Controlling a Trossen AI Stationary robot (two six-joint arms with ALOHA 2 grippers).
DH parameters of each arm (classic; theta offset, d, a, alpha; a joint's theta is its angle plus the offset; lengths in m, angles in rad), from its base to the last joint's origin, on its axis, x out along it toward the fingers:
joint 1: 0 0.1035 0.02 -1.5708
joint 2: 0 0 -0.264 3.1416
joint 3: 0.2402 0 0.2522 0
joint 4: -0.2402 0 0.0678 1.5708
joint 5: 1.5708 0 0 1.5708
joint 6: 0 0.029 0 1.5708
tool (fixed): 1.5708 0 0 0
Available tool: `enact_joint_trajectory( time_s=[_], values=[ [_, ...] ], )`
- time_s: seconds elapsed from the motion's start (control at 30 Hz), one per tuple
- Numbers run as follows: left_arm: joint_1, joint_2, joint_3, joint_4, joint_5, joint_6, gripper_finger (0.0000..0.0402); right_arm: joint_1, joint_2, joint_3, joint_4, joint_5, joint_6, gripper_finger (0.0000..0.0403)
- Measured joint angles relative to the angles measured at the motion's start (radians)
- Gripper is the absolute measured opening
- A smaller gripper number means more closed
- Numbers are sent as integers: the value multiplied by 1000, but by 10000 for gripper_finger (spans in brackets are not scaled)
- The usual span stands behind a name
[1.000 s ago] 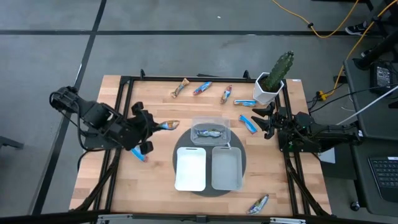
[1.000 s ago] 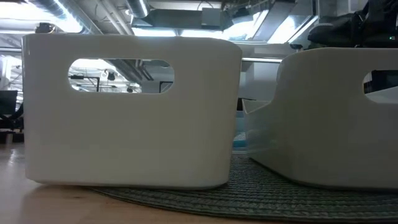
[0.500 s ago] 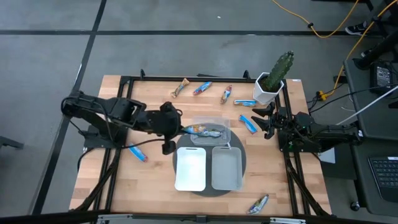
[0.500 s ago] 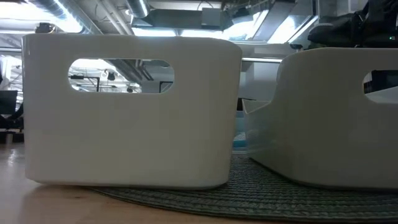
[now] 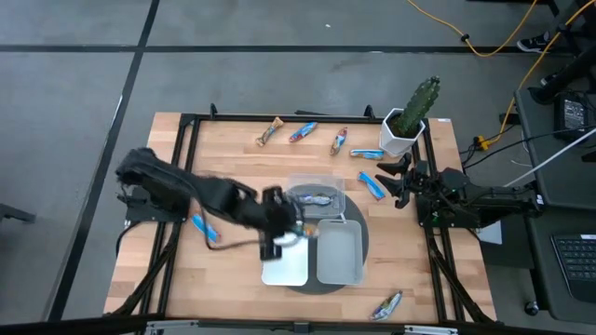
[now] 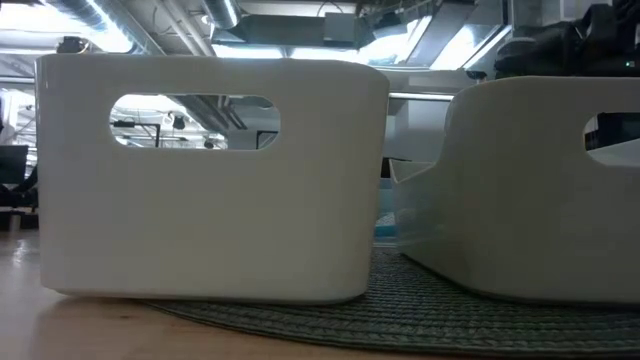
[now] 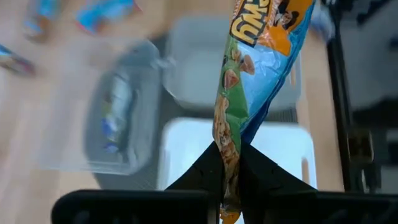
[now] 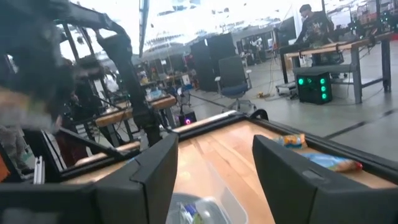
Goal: Pick and place Granola Bars by type
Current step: Put the left chocolate chip into the white bin
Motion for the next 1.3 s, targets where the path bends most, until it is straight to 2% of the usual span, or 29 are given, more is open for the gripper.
enact_joint_trajectory(
  time_s=[0.17,0.3,0.47,0.6,1.1,1.2,1.3],
  values=[
    [-37,120,0,-57,106,7,19,0,0,0,-39,0,36,210],
    [-57,178,0,-131,126,34,19,0,0,0,-41,0,53,210],
    [-75,222,0,-205,47,113,19,0,0,0,-41,0,52,210],
    [-79,245,0,-253,-17,231,20,0,0,0,-41,0,52,210],
    [-76,247,-1,-211,-45,805,20,0,0,0,-41,0,50,210],
    [-67,247,-1,-211,-70,836,28,0,0,0,-41,0,50,210],
    [-54,247,-1,-208,-75,818,52,0,0,0,-41,0,50,210]
  ],
)
